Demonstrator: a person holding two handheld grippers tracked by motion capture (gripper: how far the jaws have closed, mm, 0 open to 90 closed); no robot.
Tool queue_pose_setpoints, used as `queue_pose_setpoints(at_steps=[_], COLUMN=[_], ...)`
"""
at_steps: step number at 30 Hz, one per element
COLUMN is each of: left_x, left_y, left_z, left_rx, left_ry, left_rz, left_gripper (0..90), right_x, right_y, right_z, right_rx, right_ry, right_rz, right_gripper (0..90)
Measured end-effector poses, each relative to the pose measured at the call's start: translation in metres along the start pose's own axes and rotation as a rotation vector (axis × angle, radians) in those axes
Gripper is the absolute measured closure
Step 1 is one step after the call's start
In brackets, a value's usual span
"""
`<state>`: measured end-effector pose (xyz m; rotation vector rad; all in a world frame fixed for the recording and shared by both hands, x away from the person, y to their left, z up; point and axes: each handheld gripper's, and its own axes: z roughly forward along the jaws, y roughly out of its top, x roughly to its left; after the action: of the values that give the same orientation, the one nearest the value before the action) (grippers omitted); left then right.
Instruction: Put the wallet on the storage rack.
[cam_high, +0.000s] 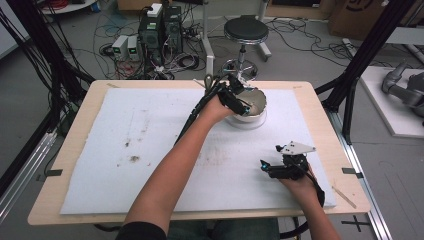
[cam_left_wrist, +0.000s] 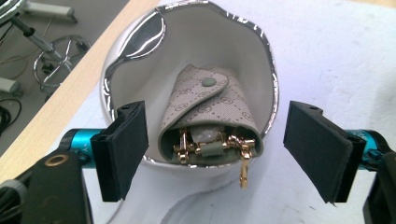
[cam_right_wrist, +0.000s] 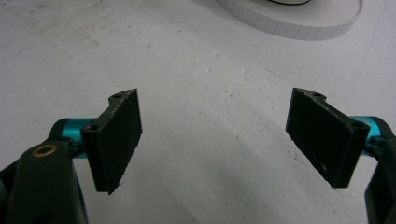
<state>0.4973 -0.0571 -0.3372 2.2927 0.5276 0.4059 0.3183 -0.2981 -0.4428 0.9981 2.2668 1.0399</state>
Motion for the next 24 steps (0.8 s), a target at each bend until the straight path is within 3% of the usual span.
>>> queue_pose_setpoints(at_steps=[13, 24], left_x=[-0.010, -0.018], left_y=[-0.023, -0.070], left_z=[-0.055, -0.099], left_rx=[-0.136, -0.205], left_ry=[-0.017, 0.014], left_rz=[-0.003, -0.015], left_gripper=[21.8, 21.8], right_x=[-0.002, -0.001], right_y=[0.000, 0.000], right_z=[-0.001, -0.001], right_rx=[0.000, 0.003], right_ry=[-0.010, -0.007], right_rz=[0.004, 0.002], right_gripper=[18.7, 18.7])
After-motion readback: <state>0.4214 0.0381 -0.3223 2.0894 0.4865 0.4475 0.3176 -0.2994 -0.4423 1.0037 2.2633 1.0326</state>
